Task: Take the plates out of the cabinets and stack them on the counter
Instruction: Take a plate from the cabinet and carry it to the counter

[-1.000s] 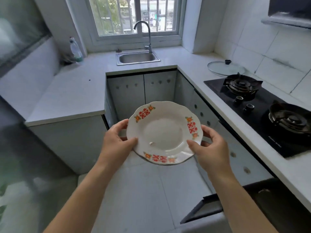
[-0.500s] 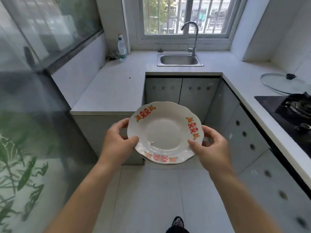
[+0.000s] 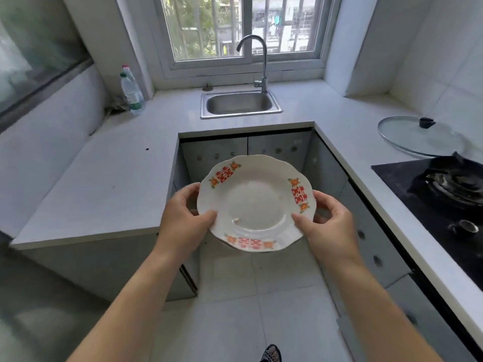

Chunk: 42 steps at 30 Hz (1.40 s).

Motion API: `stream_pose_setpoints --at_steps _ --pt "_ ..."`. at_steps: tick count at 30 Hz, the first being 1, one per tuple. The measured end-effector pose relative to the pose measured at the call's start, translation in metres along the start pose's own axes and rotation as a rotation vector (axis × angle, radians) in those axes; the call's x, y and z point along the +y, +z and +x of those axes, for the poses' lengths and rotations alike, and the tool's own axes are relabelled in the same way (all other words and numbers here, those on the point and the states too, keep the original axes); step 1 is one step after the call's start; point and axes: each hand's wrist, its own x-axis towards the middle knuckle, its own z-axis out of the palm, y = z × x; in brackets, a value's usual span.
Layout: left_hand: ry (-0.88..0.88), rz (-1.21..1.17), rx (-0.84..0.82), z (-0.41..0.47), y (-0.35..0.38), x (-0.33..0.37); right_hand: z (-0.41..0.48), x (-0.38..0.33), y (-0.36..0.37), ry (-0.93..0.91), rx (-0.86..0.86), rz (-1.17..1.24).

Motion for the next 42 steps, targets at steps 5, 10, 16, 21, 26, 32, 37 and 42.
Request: stream_pose_setpoints --at_steps 5,10,16,21,26,32,37,42 --pt "0.040 0.020 -0.070 0.068 0.069 0.027 0.077 -0.004 -0.036 -0.007 0.090 -0.019" --pt "0.042 0.023 -0.164 0.119 0.122 0.046 0.128 -0.001 -0.064 0.021 0.160 -0.013" --pt "0.044 0.022 -0.262 0.182 0.178 0.060 0.193 0.011 -0.079 0.034 0.283 -0.026" --pt "-0.028 0.001 -0.340 0.257 0.217 0.064 0.267 0.021 -0.072 0.053 0.337 -0.035" --pt "0.013 -0.009 -0.396 0.360 0.253 0.078 0.361 0.018 -0.055 0.059 0.393 -0.047" --pt "0.120 -0.015 -0.465 0.472 0.290 0.104 0.464 0.007 -0.037 0.085 0.457 -0.043" --pt "0.094 0.020 -0.536 0.538 0.328 0.112 0.524 0.010 -0.033 0.114 0.518 -0.048" --pt "0.088 0.056 -0.599 0.582 0.374 0.123 0.573 0.021 -0.049 0.176 0.556 -0.050"
